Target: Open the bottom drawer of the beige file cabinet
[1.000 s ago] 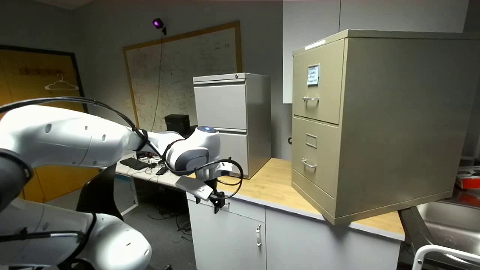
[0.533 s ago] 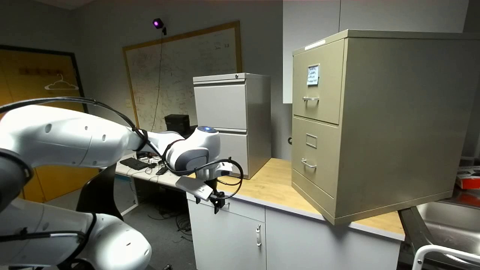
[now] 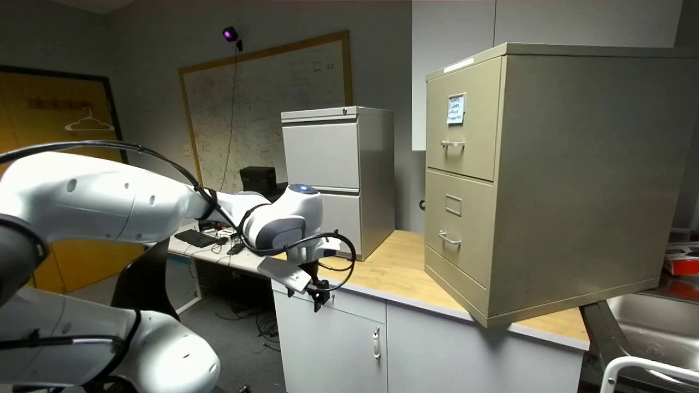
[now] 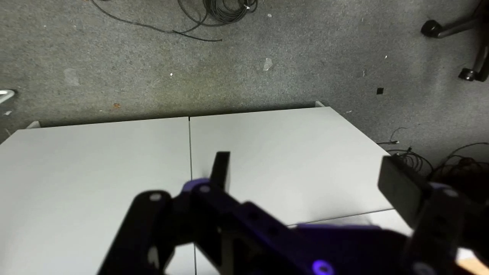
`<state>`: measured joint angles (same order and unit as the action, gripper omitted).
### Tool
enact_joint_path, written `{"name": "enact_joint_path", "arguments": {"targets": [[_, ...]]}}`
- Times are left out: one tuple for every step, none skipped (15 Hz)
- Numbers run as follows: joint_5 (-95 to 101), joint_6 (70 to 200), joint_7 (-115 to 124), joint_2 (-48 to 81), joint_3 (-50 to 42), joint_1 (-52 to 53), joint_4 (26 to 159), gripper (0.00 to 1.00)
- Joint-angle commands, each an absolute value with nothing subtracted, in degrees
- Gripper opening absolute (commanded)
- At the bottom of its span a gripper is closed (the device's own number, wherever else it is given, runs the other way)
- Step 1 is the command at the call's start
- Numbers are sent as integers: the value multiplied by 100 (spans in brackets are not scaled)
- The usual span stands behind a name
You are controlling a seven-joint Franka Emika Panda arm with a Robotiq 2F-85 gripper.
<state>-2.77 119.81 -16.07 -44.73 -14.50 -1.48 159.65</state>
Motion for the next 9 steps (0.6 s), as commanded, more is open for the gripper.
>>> {"name": "enact_joint_path", "arguments": {"targets": [[-310, 12208, -1459, -4332, -1313, -312, 15803, 100], [-270, 12304, -1408, -4304, -1257, -338, 15747, 100], [-257, 12366, -1352, -4251, -1213, -348, 15676, 100], [-231, 12442, -1294, -4196, -1161, -366, 15603, 100], [-193, 12500, -1227, -4111, -1096, -379, 15488, 100], [-147, 12552, -1162, -4030, -1033, -393, 15383, 100], [-63, 12606, -1080, -3907, -945, -424, 15229, 100], [56, 12667, -1006, -3786, -853, -468, 15074, 100], [207, 12714, -926, -3612, -754, -520, 14866, 100]]}}
